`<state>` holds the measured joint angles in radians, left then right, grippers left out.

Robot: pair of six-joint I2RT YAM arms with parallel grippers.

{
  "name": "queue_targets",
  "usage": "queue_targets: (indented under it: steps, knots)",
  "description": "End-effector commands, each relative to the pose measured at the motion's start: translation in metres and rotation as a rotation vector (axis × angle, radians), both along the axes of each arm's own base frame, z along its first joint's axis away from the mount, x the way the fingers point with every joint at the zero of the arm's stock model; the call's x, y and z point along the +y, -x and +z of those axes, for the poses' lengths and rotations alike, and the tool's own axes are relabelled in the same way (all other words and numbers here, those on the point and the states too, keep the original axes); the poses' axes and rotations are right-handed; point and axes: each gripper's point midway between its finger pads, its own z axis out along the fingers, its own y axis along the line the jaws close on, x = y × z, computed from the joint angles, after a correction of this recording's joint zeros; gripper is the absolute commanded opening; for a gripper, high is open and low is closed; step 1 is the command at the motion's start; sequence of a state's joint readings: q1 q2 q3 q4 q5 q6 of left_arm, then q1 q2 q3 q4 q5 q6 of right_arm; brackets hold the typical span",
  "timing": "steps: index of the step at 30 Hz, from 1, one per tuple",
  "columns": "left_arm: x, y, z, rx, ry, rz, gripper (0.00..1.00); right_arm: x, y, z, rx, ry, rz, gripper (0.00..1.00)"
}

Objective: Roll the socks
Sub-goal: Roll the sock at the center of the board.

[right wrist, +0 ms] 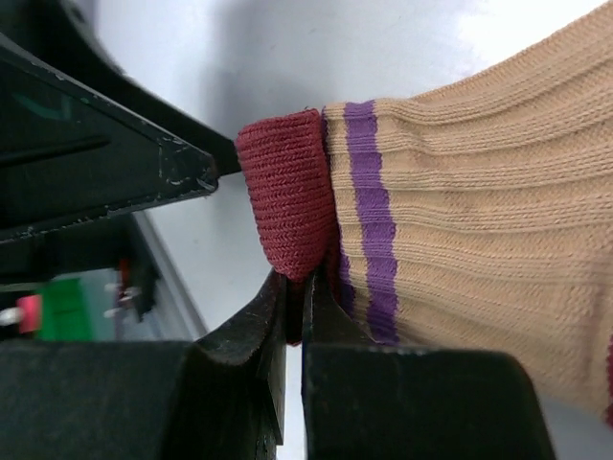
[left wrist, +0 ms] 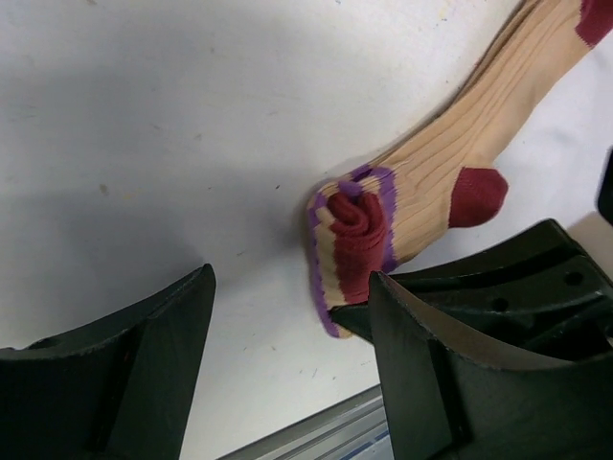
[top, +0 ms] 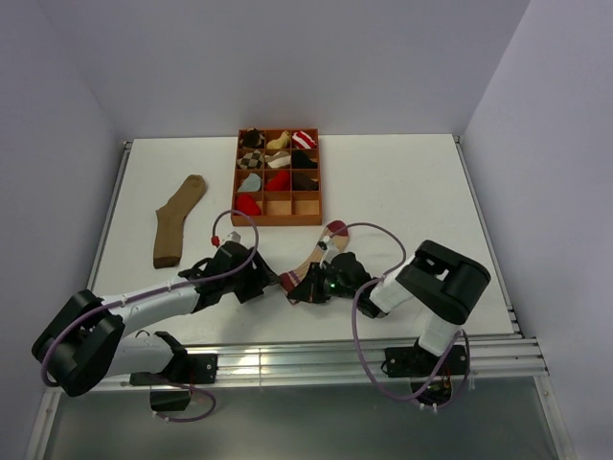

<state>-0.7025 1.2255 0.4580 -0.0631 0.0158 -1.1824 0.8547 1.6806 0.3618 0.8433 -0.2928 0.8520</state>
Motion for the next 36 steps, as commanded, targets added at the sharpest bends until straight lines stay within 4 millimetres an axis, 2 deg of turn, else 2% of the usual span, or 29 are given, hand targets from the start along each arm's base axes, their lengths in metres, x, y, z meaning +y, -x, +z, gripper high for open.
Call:
queue_targets:
  steps: [1, 8, 14, 18, 24, 25, 27, 28, 29, 31, 32, 33, 34, 36]
  knots:
    - [-0.019, -0.01, 0.013, -0.053, 0.108, -0.021, 0.71, -0.011, 0.035, -0.026, 0.198, -0.007, 0.059, 0.0]
    - [-0.022, -0.008, -0.003, -0.037, 0.104, -0.04, 0.69, -0.018, 0.034, -0.037, 0.273, -0.04, 0.036, 0.0]
    - [-0.02, -0.003, -0.028, 0.021, 0.06, -0.053, 0.59, -0.019, 0.03, -0.04, 0.285, -0.033, 0.02, 0.0]
    - [-0.017, 0.001, -0.042, 0.075, 0.004, -0.063, 0.46, -0.019, 0.028, -0.041, 0.29, -0.031, 0.015, 0.0]
    - [-0.008, -0.003, -0.044, 0.122, -0.104, -0.052, 0.26, -0.021, 0.023, -0.041, 0.248, 0.023, 0.025, 0.03]
    - [-0.006, -0.003, -0.041, 0.136, -0.132, -0.047, 0.23, -0.019, 0.019, -0.034, 0.216, 0.02, 0.03, 0.04]
    - [-0.003, -0.005, -0.038, 0.15, -0.169, -0.043, 0.15, -0.023, 0.014, -0.035, 0.171, 0.087, 0.021, 0.11]
    - [-0.002, -0.006, -0.033, 0.164, -0.202, -0.05, 0.13, -0.027, 0.014, -0.031, 0.163, 0.124, 0.019, 0.16]
    - [-0.002, -0.006, -0.031, 0.174, -0.214, -0.056, 0.1, -0.024, 0.005, -0.026, 0.111, 0.155, -0.002, 0.24]
    - [0.002, -0.01, -0.026, 0.187, -0.279, -0.054, 0.08, -0.028, 0.003, -0.019, 0.055, 0.233, 0.007, 0.31]
    - [0.003, -0.011, -0.025, 0.195, -0.303, -0.059, 0.05, -0.02, 0.001, -0.01, 0.015, 0.244, 0.018, 0.37]
    - [0.005, -0.01, -0.03, 0.217, -0.334, -0.066, 0.04, -0.023, -0.008, -0.006, -0.045, 0.291, -0.01, 0.39]
    - [-0.002, -0.018, -0.021, 0.203, -0.339, -0.083, 0.03, -0.028, -0.007, -0.001, -0.065, 0.331, -0.018, 0.42]
    - [0.003, -0.012, -0.028, 0.256, -0.398, -0.107, 0.02, -0.025, -0.015, 0.013, -0.176, 0.4, -0.061, 0.47]
